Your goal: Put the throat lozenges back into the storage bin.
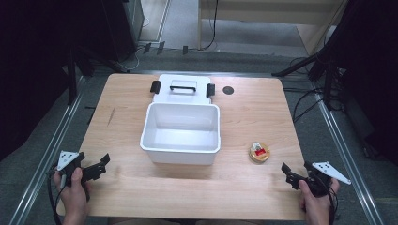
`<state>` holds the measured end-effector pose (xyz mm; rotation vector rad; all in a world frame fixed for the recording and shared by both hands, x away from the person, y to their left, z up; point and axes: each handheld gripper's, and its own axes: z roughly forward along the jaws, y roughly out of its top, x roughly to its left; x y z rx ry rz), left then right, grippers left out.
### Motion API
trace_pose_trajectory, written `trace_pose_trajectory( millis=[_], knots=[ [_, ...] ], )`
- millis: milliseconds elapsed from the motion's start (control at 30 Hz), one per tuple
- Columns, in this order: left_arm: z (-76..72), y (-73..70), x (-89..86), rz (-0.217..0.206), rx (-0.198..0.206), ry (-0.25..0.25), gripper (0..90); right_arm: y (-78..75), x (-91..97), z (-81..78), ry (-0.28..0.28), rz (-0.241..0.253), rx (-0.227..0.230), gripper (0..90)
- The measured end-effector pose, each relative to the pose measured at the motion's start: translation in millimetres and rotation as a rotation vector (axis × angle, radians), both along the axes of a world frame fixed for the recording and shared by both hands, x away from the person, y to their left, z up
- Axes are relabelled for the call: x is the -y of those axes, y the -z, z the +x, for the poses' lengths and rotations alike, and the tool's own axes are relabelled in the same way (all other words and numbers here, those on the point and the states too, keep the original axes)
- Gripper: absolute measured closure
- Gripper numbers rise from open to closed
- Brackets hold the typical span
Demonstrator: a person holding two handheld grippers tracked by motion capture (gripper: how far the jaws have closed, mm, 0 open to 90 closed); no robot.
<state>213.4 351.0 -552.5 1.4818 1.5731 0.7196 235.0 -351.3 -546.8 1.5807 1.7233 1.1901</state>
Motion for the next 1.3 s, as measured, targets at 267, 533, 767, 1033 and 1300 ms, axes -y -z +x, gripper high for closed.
trace_pose_trajectory(
  millis=[267, 533, 767, 1033, 1300],
  knots=[
    [-0.1, -0.1, -0.1, -0.002, -0.003, 0.0, 0.0, -0.1, -2.1, -0.2, -0.001, -0.012, -0.001, 6.8],
    [-0.2, 0.0, 0.1, -0.002, -0.001, 0.006, 0.0, -0.1, -2.7, -0.1, -0.002, -0.028, 0.001, 7.1],
    [-0.5, -0.2, 0.0, -0.001, -0.001, -0.001, 0.0, -1.1, -3.3, -1.7, 0.008, -0.028, 0.009, 7.3],
    [-0.4, -0.1, 0.4, 0.004, 0.001, 0.001, 0.0, -13.1, -19.1, -0.3, -0.078, -0.098, -0.005, 9.0],
    [-0.5, -0.1, 0.0, -0.002, 0.002, 0.0, 0.0, -31.6, -41.7, 8.0, -0.21, -0.235, -0.087, 9.0]
  ],
)
